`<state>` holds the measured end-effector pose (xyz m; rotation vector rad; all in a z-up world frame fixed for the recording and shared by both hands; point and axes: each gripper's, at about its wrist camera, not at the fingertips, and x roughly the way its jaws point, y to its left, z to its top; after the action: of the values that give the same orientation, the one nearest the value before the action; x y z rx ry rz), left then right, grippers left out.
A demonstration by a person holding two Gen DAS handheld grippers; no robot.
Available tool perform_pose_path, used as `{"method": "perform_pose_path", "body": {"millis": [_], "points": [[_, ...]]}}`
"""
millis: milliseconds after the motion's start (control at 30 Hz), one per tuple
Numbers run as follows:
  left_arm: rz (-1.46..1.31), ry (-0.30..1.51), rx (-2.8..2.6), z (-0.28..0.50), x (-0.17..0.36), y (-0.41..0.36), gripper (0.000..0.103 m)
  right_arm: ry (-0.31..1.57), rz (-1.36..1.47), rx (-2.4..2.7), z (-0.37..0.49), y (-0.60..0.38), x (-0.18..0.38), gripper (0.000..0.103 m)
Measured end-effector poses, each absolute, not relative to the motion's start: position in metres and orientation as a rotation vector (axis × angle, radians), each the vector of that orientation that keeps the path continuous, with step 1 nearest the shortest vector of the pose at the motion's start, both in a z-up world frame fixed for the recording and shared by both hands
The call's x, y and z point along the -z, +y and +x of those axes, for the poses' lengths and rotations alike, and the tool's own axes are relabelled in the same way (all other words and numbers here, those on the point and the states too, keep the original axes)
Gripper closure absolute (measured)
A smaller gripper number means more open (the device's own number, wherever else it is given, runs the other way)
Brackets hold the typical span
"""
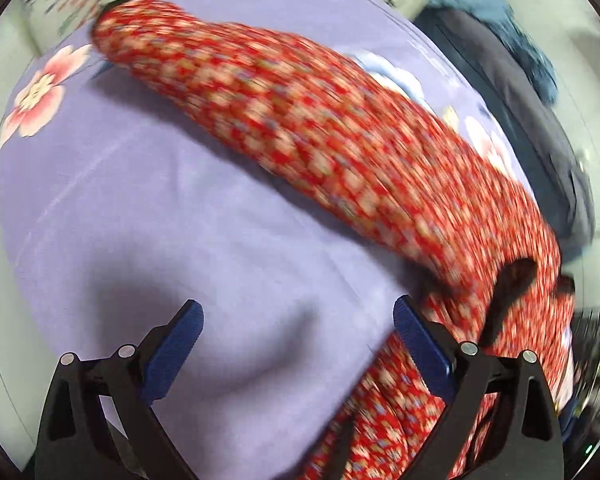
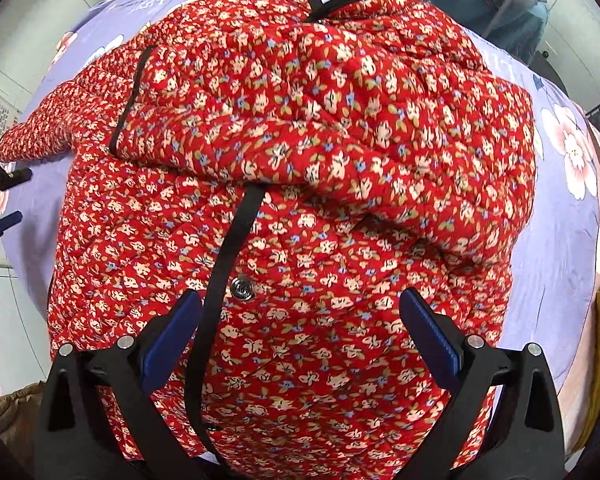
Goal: Fold large clothes
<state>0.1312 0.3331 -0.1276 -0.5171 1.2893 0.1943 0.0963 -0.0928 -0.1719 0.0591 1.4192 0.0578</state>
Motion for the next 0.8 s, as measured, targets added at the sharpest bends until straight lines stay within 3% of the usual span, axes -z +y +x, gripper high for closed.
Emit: {"method": "perform_pose_path", "body": {"millis": [333,567,733,767,800], "points": [[-0.682,1.139,-0.353,0.172,0.127,0.434,0.012,1.436,0.022,-0.022,0.093,-0.089,0.184,0.006],[-0.713,1.171,-0.379,0.217,0.145,0.479,0.012,1.458,0.006,0.003,0.095,-0.087,0.176,0.006],[-0.691,1.226,-0.391,0.227,0.167,0.475,0.025,1.439,0.0,0.009,0.099,-0.09,0.173,0.006],[-0.657,1.223,-0.397,0.229,0.165,0.471,0.034,1.44,0.001,0.011,0.099,-0.09,0.17,0.006],[-0.643,1.218,-0.385,0.231,0.163,0.467,0.053,1.442,0.004,0.015,0.103,-0.093,0.17,0.006]]}}
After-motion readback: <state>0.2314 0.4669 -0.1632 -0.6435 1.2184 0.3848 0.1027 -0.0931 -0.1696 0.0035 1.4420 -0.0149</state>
